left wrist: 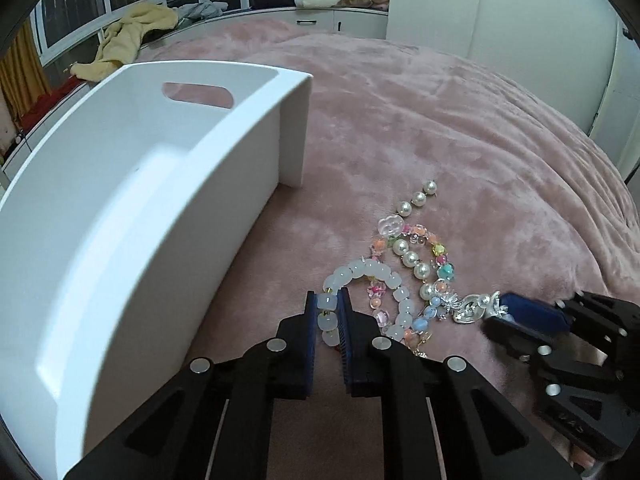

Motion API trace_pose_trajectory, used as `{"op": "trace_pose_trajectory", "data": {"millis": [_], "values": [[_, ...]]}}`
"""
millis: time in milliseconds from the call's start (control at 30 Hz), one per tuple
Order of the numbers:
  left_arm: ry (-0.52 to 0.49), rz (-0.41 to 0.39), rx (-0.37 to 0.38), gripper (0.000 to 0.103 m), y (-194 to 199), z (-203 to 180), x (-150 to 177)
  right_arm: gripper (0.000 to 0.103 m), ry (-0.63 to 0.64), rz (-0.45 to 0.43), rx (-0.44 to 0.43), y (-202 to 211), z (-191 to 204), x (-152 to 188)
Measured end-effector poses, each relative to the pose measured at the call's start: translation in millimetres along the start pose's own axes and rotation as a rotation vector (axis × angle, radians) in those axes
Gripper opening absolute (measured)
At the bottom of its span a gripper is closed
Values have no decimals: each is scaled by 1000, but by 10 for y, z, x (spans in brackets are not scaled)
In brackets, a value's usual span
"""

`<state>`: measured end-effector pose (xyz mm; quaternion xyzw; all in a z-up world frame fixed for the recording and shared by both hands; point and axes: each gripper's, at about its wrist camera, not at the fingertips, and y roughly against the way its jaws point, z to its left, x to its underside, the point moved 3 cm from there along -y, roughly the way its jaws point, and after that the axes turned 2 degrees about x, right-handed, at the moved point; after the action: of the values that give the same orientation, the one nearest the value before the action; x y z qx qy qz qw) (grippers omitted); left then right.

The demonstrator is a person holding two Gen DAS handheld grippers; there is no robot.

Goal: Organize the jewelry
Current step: 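Grasp the white bead bracelet with the left tool while the right tool grasps the silver pendant, then carry the bracelet and pendant with both tools over the white box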

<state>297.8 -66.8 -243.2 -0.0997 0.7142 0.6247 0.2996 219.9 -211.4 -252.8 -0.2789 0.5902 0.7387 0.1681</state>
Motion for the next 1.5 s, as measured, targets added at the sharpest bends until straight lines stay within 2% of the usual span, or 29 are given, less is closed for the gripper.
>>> {"op": "trace_pose_trajectory", "data": {"millis": [67, 233, 467, 967, 1233, 1500], "values": [[2, -6, -1, 15, 62, 8, -8, 21, 0, 10, -4, -52, -23, -6], [-7, -29, 14, 15, 223, 1, -38, 21, 0, -18, -5, 15, -19, 32], [-38, -73, 31, 15, 502, -49, -137, 21, 4, -71, 8, 351, -33, -41], [-30, -156, 16, 15, 1204, 136, -396, 21, 83, -131, 68, 960, 88, -409], [-19, -197, -18, 15, 1596, 424, -515, 21, 136, -168, 78, 1227, 293, -733], [9, -204, -72, 15, 1850, 871, -535, 21, 203, -194, 58, 1270, 687, -1054]]}}
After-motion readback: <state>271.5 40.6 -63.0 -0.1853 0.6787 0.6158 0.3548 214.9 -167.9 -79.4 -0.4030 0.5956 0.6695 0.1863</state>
